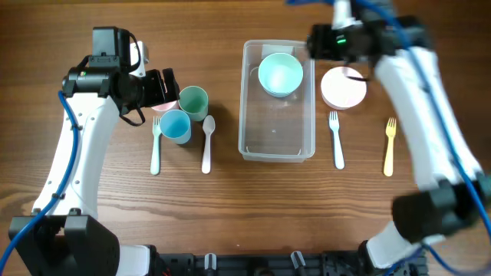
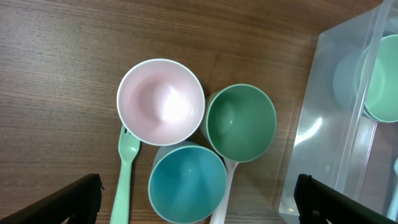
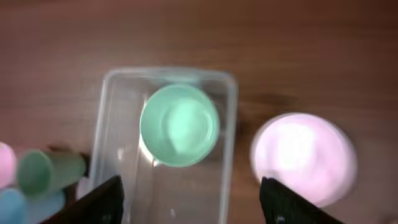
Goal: Pack container
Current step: 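Grasp the pink bowl with the right gripper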
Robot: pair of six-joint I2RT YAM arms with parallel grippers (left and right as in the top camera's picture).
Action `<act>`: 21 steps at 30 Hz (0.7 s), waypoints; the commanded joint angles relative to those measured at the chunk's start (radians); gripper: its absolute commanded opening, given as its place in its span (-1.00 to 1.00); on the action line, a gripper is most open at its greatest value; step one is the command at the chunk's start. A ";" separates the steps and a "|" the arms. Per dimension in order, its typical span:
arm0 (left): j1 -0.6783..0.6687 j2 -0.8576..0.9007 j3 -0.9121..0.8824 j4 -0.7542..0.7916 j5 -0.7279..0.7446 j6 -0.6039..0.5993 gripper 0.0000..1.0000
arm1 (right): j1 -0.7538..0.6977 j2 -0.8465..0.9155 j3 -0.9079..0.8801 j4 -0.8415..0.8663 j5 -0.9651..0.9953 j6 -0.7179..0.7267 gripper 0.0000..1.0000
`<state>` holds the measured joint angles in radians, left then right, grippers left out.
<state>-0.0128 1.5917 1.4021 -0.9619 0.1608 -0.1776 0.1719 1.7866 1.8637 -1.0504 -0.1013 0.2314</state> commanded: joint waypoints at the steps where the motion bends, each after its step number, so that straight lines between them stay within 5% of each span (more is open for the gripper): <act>1: 0.006 0.006 0.018 0.003 -0.006 0.016 0.99 | -0.157 -0.026 0.009 -0.115 0.049 0.059 0.44; 3: 0.006 0.006 0.018 0.003 -0.006 0.016 1.00 | -0.248 0.006 -0.085 -0.165 0.041 0.064 0.41; 7: 0.006 0.006 0.018 0.003 -0.006 0.016 0.99 | -0.278 0.045 -0.335 0.032 0.115 0.086 0.34; 14: 0.006 0.006 0.018 0.003 -0.006 0.016 1.00 | -0.303 0.235 -0.399 0.173 0.092 0.082 0.14; 18: 0.006 0.006 0.018 0.003 -0.006 0.016 0.99 | -0.302 0.282 -0.399 0.237 0.059 0.082 -0.15; 21: 0.006 0.006 0.018 0.003 -0.006 0.016 0.99 | -0.303 0.285 -0.398 0.255 0.060 0.079 -0.71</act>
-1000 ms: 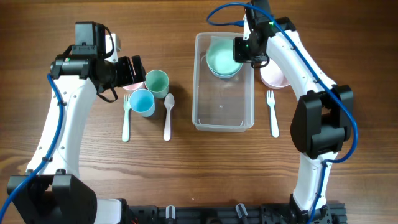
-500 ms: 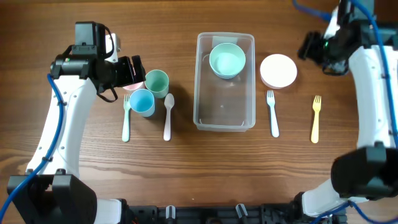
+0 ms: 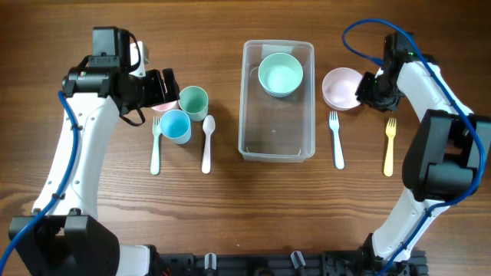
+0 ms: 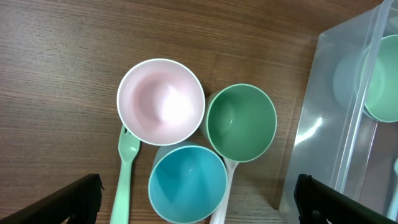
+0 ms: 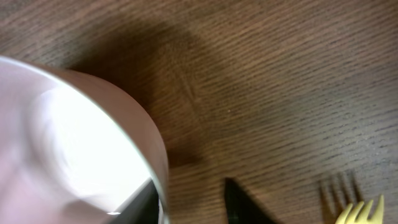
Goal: Pack container
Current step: 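Grasp the pink bowl with the right gripper, then stack the pink bowl onto the bowls in the container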
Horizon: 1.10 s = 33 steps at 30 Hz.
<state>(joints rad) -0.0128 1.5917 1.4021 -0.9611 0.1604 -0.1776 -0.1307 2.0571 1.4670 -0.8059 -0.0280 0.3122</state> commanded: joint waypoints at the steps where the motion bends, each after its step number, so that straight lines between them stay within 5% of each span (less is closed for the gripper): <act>1: 0.006 0.006 0.018 0.002 -0.005 0.016 1.00 | 0.002 0.014 0.001 0.011 -0.010 -0.009 -0.85; 8: 0.006 0.006 0.018 0.002 -0.005 0.016 0.99 | 0.044 -0.171 0.171 -0.140 -0.033 0.021 -0.91; 14: 0.006 0.006 0.018 0.002 -0.005 0.016 0.99 | 0.335 -0.320 0.386 -0.306 -0.081 -0.077 -0.91; 18: 0.006 0.006 0.018 0.002 -0.005 0.016 0.99 | 0.434 -0.215 0.386 -0.228 -0.058 -0.074 -0.91; 26: 0.006 0.006 0.018 0.002 -0.005 0.016 1.00 | 0.404 0.154 0.386 -0.038 0.003 -0.021 -0.91; 33: 0.006 0.006 0.018 0.002 -0.005 0.016 0.99 | 0.392 0.185 0.386 -0.043 0.005 -0.025 -0.91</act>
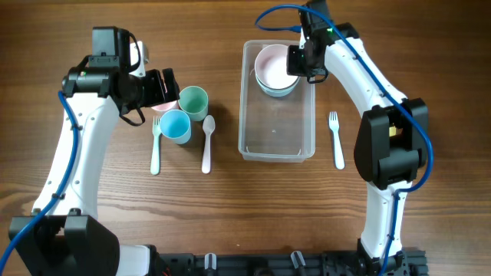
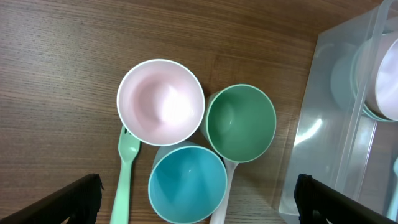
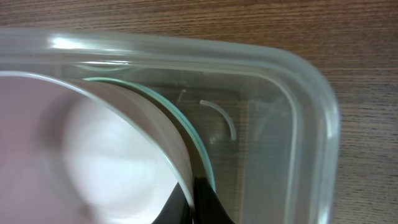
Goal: Pack container
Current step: 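Stack the pink bowl onto the bowls in the container, then grasp the white fork with the right gripper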
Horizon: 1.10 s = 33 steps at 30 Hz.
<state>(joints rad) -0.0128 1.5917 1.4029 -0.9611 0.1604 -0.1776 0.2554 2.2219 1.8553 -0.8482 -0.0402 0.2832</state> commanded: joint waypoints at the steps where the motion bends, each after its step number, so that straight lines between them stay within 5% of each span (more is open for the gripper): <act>1: 0.006 0.006 0.018 0.002 -0.005 0.016 0.99 | 0.006 0.018 -0.002 -0.006 0.018 0.003 -0.91; 3: 0.006 0.006 0.018 0.002 -0.005 0.016 0.99 | 0.006 0.010 -0.002 -0.012 0.016 -0.004 -0.91; 4: 0.006 0.006 0.018 0.002 -0.005 0.016 1.00 | 0.006 -0.005 -0.002 -0.021 0.003 -0.034 -0.65; 5: 0.006 0.006 0.018 0.002 -0.005 0.016 0.99 | 0.006 -0.026 -0.002 -0.030 -0.003 -0.037 -0.04; 13: 0.006 0.006 0.018 0.002 -0.005 0.016 0.99 | -0.006 -0.476 -0.002 -0.067 -0.034 -0.023 0.34; 21: 0.006 0.006 0.018 0.002 -0.005 0.016 0.99 | -0.252 -0.515 -0.118 -0.420 0.082 0.060 0.37; 28: 0.006 0.006 0.018 0.002 -0.005 0.016 1.00 | -0.303 -0.510 -0.526 -0.207 -0.059 -0.121 0.26; 33: 0.006 0.006 0.018 0.002 -0.005 0.016 1.00 | -0.244 -0.509 -0.714 -0.040 -0.059 -0.093 -0.03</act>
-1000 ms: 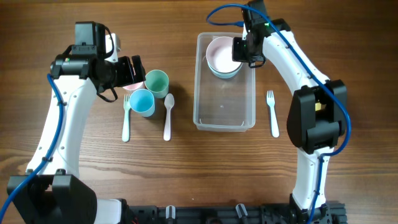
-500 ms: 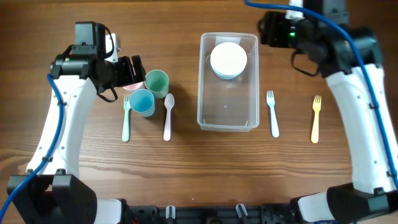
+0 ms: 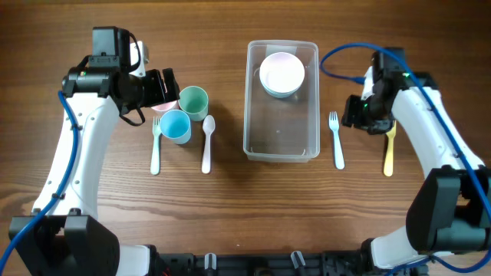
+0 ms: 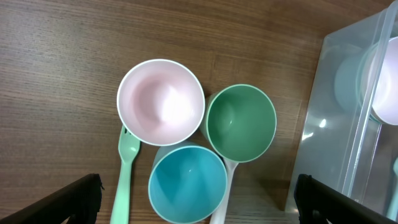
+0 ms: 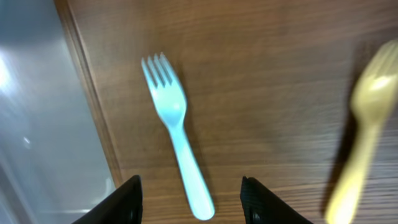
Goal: Pack container
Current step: 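Grasp the white fork with the right gripper, then lower the white fork into the container and release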
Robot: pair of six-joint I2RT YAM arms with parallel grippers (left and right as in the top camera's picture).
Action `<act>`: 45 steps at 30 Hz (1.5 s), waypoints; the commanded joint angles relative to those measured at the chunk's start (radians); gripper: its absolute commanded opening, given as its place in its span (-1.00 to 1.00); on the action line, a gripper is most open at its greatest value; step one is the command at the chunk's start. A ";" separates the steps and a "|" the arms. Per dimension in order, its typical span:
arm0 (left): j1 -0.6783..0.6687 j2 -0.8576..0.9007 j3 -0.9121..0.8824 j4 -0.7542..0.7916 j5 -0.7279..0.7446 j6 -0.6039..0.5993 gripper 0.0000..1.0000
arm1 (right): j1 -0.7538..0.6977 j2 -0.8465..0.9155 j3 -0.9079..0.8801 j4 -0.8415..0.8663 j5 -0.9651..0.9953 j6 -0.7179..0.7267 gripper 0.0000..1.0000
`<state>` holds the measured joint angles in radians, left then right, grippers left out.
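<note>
The clear container [image 3: 281,142] stands mid-table. At its far end a pink bowl [image 3: 281,71] is nested in a green bowl. My right gripper [image 5: 191,199] hangs open above the blue fork [image 5: 177,158], just right of the container; the yellow fork [image 5: 360,143] lies further right. My left gripper [image 4: 198,199] is open and empty over a cluster of a pink cup [image 4: 160,101], a green cup [image 4: 240,122] and a blue cup [image 4: 188,184]. In the overhead view the left gripper [image 3: 159,88] hides most of the pink cup.
A green fork [image 3: 156,146] and a white spoon [image 3: 206,144] lie beside the cups, handles toward the near edge. The container's wall [image 4: 336,124] stands close to the right of the cups.
My right gripper was at the container's far end with the pink bowl in it. The bowl now rests in the green bowl, and the gripper is open over the blue fork. The left arm has not moved.
The pink bowl stood on the table right of the container, my right gripper open above. Then the gripper was at the bowl's rim. Then it held the bowl inside the container over the green bowl. Now the bowl is let go, nested there.
</note>
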<state>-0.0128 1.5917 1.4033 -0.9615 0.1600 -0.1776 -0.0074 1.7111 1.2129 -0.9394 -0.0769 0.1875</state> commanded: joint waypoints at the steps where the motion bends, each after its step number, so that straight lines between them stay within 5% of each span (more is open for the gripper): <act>1: 0.006 0.006 0.017 0.002 -0.005 0.016 1.00 | 0.026 0.002 -0.096 0.081 -0.022 0.003 -0.07; 9: 0.006 0.006 0.017 0.002 -0.005 0.016 0.99 | 0.050 0.124 -0.162 0.251 -0.006 -0.005 -0.09; 15: 0.006 0.006 0.017 0.003 -0.005 0.016 1.00 | 0.050 0.206 -0.158 0.254 0.108 0.106 -0.56; 17: 0.006 0.006 0.017 0.003 -0.005 0.016 0.99 | 0.049 0.182 -0.146 0.241 0.143 0.117 -0.74; 22: 0.006 0.006 0.017 0.003 -0.005 0.016 0.99 | 0.108 -0.108 0.015 0.080 0.139 0.125 -0.81; 27: 0.006 0.006 0.017 0.002 -0.005 0.016 0.99 | 0.382 -0.337 0.182 0.062 0.012 -0.119 -0.91; 33: 0.006 0.006 0.017 0.003 -0.005 0.016 0.99 | 0.583 -0.211 0.135 0.029 -0.047 -0.811 -0.91; 45: 0.006 0.006 0.017 0.003 -0.005 0.016 0.99 | 0.582 0.175 0.104 0.019 -0.044 -0.973 -0.91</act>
<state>-0.0128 1.5917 1.4036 -0.9611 0.1604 -0.1776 0.5735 1.8496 1.3235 -0.9188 -0.0895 -0.7444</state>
